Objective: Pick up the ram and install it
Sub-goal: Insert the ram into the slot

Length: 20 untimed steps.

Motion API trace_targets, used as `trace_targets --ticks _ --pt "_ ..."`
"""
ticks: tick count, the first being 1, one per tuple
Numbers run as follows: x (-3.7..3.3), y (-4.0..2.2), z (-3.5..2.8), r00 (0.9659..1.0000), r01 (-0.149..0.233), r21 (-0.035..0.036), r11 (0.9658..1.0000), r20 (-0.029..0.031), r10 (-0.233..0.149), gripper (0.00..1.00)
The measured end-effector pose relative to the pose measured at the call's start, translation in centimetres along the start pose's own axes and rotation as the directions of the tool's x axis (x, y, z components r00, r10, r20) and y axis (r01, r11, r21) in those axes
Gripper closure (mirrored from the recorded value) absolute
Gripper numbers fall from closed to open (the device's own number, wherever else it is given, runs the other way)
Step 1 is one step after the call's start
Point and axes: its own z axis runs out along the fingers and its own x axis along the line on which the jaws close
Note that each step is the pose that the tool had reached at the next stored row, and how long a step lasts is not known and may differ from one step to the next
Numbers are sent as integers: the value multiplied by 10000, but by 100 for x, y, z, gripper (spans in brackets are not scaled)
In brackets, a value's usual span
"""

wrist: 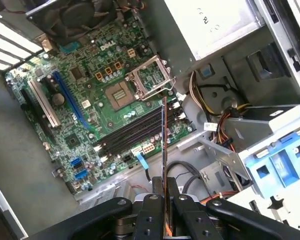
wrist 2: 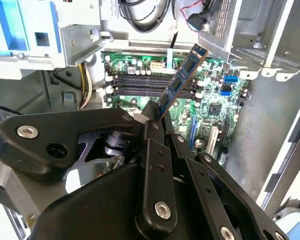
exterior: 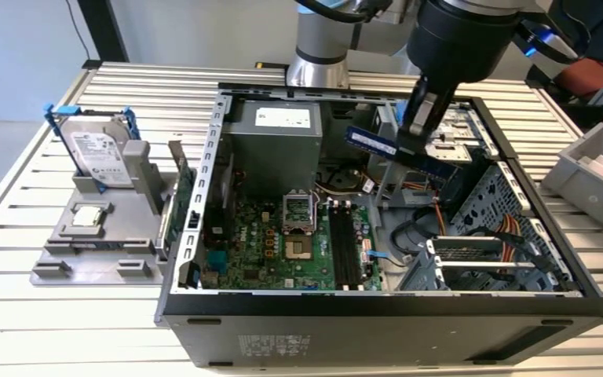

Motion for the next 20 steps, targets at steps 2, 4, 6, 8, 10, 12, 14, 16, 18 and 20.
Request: trace_targets --ticks 2,4,6,8,10,12,14,16,18,20 --pt "0 0 0 9996 -273 10 9996 4 273 100" --pt "0 0 0 9987 -518 18 9987 7 518 100" --pt "0 0 0 9974 -726 26 9974 12 726 100" --pt "0 0 0 9960 -892 32 9960 14 892 100" --pt "0 0 0 9944 -1060 38 9944 17 1060 100" --pt "0 0 0 9924 -1232 44 9924 20 1232 100" --pt "0 0 0 9894 -1450 52 9894 25 1450 100" --pt "0 0 0 9866 -1632 58 9866 28 1632 100" --pt "0 0 0 9835 -1811 63 9834 33 1811 100" --pt "0 0 0 9798 -2001 69 9797 37 2001 100"
